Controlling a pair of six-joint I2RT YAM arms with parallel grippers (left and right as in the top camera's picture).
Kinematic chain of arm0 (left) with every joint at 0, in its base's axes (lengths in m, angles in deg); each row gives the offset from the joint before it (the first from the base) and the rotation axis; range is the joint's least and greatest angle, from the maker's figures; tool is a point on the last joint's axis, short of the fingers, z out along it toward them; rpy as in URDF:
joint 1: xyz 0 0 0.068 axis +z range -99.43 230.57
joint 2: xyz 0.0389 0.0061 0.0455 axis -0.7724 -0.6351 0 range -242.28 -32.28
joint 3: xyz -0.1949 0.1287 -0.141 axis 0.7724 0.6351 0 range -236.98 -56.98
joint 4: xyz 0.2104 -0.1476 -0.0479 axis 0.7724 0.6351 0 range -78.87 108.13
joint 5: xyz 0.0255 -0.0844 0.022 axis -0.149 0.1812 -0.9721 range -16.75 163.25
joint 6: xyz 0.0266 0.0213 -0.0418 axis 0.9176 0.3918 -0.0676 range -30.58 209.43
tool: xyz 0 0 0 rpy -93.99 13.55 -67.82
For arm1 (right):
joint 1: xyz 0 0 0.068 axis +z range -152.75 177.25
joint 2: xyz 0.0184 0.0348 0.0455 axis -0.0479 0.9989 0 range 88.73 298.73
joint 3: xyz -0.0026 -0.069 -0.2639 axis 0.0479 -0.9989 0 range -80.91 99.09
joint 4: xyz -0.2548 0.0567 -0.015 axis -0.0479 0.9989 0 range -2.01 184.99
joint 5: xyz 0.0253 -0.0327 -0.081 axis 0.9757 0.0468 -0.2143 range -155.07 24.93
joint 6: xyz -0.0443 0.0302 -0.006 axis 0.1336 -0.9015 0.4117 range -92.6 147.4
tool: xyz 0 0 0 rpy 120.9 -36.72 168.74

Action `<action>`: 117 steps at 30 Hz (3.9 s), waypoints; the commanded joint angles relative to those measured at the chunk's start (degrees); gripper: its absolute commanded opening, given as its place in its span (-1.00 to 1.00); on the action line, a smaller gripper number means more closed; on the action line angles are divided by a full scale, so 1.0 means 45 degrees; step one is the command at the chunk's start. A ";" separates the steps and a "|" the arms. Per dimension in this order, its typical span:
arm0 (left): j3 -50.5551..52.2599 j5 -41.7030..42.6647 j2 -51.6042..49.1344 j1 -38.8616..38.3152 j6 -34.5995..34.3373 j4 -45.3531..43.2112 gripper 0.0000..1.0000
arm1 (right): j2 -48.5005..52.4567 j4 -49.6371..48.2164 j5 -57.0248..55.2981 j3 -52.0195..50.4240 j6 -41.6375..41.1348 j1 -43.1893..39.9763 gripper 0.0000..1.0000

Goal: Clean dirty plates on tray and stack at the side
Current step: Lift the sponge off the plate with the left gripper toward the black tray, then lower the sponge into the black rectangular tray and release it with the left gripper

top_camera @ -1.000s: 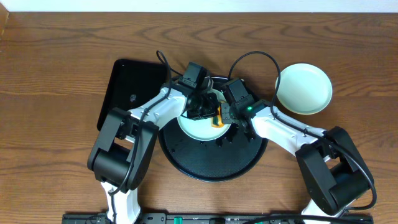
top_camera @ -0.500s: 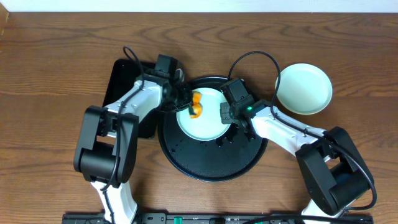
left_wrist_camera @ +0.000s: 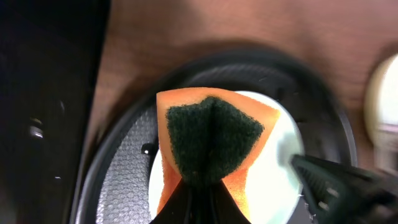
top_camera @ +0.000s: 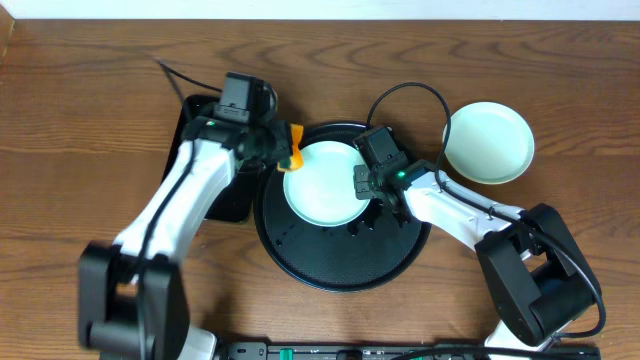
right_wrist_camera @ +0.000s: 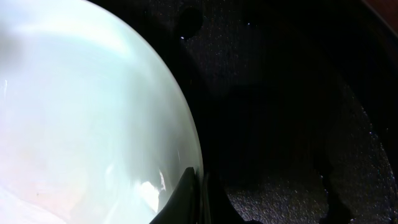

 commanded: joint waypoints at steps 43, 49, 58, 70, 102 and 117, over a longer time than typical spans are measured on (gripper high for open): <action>-0.0010 -0.4809 -0.4357 0.4609 0.1700 -0.0024 -0.85 | 0.0039 0.0257 -0.0214 0.0189 -0.0087 0.0131 -0.98; -0.0010 -0.2040 -0.4318 0.4643 0.2662 -0.0034 -0.85 | 0.0039 0.0253 -0.0214 0.0189 -0.0087 0.0131 -0.98; -0.0010 -0.0369 -0.4323 0.4231 0.4507 -0.0296 -0.85 | 0.0039 0.0262 -0.0214 0.0189 -0.0087 0.0136 -0.98; -0.0010 0.1608 -0.4323 0.4250 0.6494 -0.0024 -0.85 | 0.0039 0.0257 -0.0214 0.0189 -0.0087 0.0131 -0.98; -0.0058 -0.2895 -0.4318 0.4376 0.2079 0.0146 -0.85 | 0.0039 0.0253 -0.0214 0.0189 -0.0087 0.0131 -0.98; -0.0058 -0.1059 -0.4323 0.3750 0.4794 -0.0015 -0.25 | 0.0039 0.0257 -0.0214 0.0189 -0.0087 0.0131 -0.98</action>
